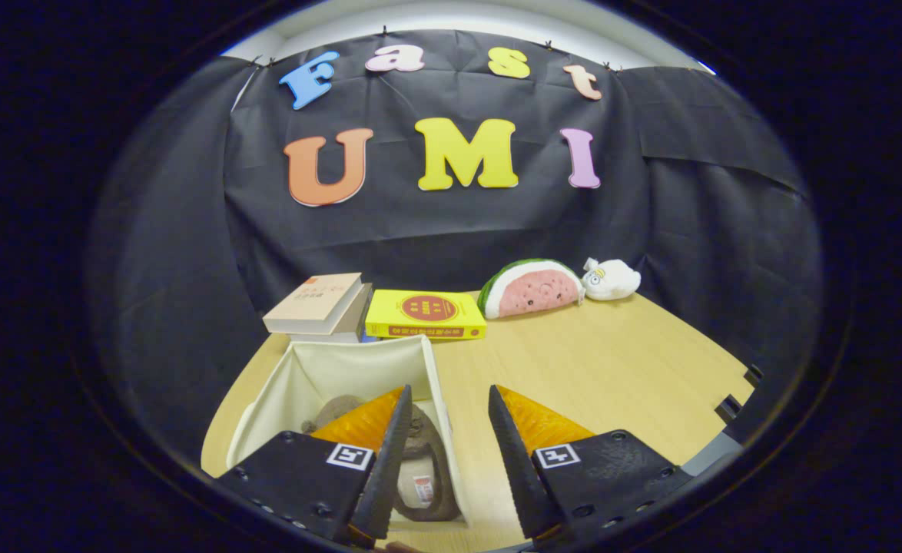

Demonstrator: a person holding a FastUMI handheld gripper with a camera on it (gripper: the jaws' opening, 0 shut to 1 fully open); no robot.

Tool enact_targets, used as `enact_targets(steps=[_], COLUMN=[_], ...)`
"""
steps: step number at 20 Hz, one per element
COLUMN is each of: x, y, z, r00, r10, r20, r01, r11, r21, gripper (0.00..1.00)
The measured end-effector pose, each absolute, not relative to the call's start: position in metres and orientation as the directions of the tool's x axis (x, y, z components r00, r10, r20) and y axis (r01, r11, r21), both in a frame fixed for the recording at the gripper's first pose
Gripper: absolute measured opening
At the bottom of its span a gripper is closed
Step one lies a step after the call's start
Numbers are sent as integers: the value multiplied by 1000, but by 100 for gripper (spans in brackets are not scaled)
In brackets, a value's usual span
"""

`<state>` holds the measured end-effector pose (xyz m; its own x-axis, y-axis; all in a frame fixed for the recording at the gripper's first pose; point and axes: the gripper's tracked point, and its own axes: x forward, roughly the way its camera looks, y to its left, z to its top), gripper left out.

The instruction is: Open the storage box then place both shoes into the box .Put the left shoe in first, then the right shoe, with the right side of both shoes facing outward in a uniform manner.

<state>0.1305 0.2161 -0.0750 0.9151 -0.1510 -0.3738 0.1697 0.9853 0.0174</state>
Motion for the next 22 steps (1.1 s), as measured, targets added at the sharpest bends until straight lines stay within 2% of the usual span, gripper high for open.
enact_targets(steps=[3,4,8,13,17,22], x=[116,110,86,57,41,9], y=[207,208,191,173,151,117], z=[-45,-34,2,30,40,71], r00=[941,949,972,989,993,998], r10=[-158,-141,-138,-86,-69,-47], r20=[-299,-281,-189,-119,-96,32], r01=[161,144,131,81,65,48], r11=[987,990,990,996,997,999], r21=[-13,-9,-47,-44,-51,-25], gripper=[77,78,93,97,96,96])
